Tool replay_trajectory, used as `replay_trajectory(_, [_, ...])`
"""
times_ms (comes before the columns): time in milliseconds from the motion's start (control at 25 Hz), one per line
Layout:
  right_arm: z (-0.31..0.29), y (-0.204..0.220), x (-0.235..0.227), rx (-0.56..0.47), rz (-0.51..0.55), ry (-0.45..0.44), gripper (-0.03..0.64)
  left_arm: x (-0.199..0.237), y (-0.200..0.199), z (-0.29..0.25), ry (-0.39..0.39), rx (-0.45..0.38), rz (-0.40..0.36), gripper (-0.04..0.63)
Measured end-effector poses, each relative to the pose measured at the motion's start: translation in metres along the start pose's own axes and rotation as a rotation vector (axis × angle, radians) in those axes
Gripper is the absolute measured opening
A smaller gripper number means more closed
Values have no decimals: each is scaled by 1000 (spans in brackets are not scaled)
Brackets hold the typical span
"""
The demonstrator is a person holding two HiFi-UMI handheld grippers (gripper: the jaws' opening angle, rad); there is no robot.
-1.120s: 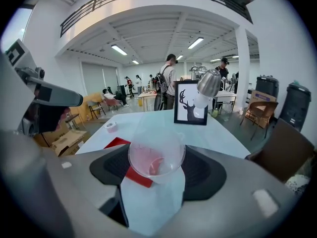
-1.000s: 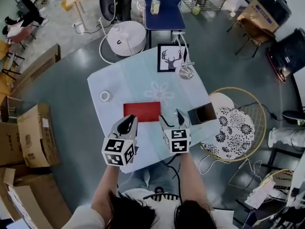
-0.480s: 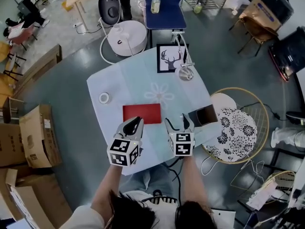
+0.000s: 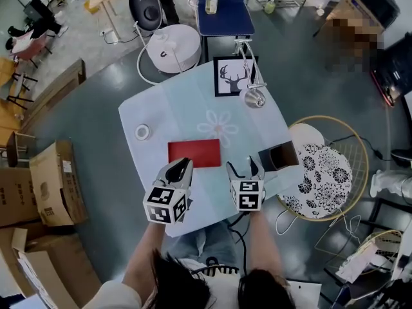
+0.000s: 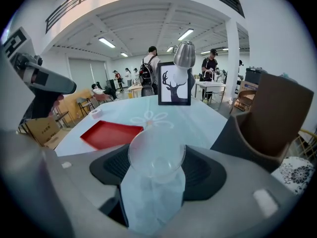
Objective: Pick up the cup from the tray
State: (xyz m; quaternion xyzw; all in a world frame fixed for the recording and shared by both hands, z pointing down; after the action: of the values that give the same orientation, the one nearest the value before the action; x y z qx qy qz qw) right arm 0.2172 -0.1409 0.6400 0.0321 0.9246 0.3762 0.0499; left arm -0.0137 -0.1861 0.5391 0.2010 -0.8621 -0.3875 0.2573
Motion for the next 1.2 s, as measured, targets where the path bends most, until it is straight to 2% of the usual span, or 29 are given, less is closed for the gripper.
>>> replay_trajectory(160, [-1, 2, -3, -18, -13, 3, 351, 0, 0, -1, -3, -8, 7, 20])
replay_trajectory(280, [1, 5, -5, -34, -83, -16, 367, -1, -2, 3, -1, -8, 25, 20])
replay_trajectory(360, [4, 5, -4, -38, -94, -55, 422, -1, -3, 5, -4, -7, 33, 20])
replay_trajectory(480, [8, 1, -2, -65, -105, -94, 457, 0, -2, 6, -12, -3, 31, 20])
replay_trajectory(600, [15, -4, -4, -103, -128, -85, 470, -3, 0, 6, -10, -4, 32, 20])
replay_trajectory(920, [59, -28, 8, -221, -90, -56, 480, -9, 0, 20, -11, -36, 32, 20])
replay_trajectory(1040, [82, -40, 17, -253, -70, -54, 444, -12, -2, 29, -6, -62, 37, 20])
replay_trajectory(1200, [113, -51, 32, -305, -23, -5, 281, -21, -6, 40, 10, -109, 52, 20])
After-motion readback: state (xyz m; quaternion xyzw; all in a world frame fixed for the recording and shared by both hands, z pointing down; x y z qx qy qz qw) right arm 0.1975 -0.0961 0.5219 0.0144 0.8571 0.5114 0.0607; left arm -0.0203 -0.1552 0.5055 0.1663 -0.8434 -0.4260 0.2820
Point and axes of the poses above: the fingertips, and each gripper's own axes: z backward along the fingers, x to its left, y out of its underside, the point moved 10 cm from there along z, backward along the fingers, and after that the axes turned 1 degree about x, right-handed, at the moved point
